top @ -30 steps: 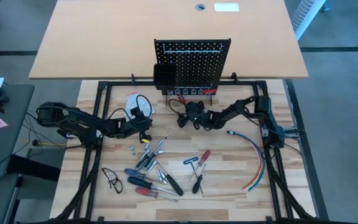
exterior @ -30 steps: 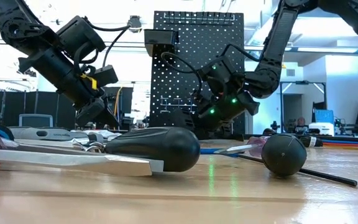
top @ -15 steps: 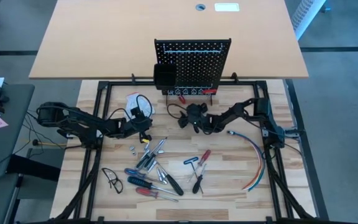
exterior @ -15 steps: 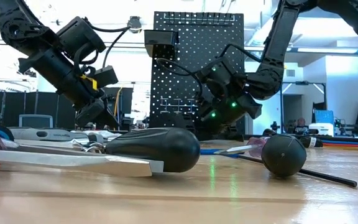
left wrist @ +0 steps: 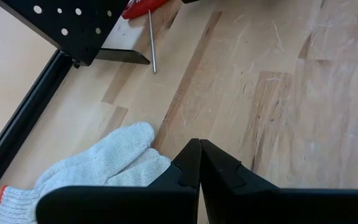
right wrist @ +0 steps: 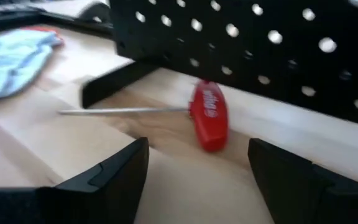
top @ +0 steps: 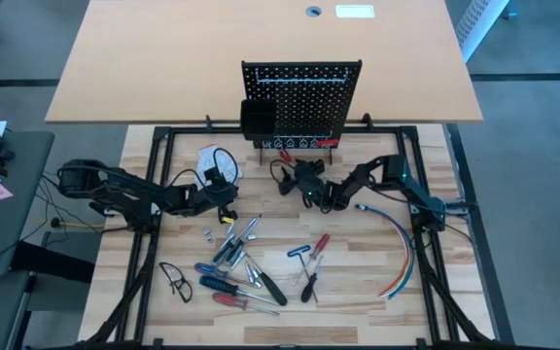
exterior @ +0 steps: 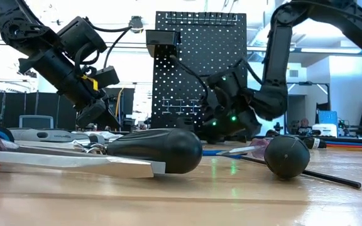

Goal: Hang tools onto peg board
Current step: Hang the red allen wrench on the pegboard

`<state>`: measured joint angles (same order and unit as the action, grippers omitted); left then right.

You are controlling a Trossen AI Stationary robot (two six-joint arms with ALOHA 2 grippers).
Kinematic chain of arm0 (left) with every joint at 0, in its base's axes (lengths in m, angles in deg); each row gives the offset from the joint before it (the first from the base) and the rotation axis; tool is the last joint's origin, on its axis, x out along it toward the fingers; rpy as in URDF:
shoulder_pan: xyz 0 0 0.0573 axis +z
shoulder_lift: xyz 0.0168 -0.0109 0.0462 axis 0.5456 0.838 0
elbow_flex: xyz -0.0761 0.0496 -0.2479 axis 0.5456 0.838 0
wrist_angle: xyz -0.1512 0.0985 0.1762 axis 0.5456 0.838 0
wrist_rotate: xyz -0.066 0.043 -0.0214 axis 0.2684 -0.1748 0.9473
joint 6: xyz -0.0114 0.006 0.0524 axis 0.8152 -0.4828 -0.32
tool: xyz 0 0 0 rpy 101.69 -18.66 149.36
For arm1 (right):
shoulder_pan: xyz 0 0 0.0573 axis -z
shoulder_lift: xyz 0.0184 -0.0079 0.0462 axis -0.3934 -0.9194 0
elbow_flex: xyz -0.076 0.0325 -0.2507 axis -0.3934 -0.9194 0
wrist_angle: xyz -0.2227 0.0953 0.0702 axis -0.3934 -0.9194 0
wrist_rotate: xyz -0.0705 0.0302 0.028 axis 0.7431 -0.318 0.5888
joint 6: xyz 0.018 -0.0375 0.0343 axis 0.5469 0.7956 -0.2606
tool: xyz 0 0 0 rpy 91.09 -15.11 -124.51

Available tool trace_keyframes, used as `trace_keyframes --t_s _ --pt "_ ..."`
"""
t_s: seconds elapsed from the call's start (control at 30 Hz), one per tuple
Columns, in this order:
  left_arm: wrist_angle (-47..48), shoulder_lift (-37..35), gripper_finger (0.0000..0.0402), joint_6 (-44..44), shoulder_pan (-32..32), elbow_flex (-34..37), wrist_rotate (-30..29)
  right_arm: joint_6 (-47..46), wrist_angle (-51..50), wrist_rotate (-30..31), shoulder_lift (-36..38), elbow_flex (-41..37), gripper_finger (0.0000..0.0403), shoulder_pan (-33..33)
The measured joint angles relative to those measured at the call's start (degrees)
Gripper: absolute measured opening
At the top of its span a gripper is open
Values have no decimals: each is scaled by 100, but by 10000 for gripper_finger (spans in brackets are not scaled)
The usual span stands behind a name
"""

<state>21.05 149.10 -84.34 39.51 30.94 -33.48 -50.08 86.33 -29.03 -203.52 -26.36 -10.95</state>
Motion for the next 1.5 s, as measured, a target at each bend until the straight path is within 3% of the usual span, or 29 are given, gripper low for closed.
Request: trace_keyframes --t_s 0.43,0.9,1.23,1.5 --pt "-39 -1 0 0 1 0 111 -370 -89 -190 -53 31 286 293" --pt "-42 0 0 0 0 0 111 -181 -1234 -762 -39 318 285 196" --pt "-40 0 0 -2 0 0 111 491 -1177 -1776 -35 322 285 137" --pt "-39 0 0 -2 0 0 221 801 -1177 -1935 9 318 285 -119"
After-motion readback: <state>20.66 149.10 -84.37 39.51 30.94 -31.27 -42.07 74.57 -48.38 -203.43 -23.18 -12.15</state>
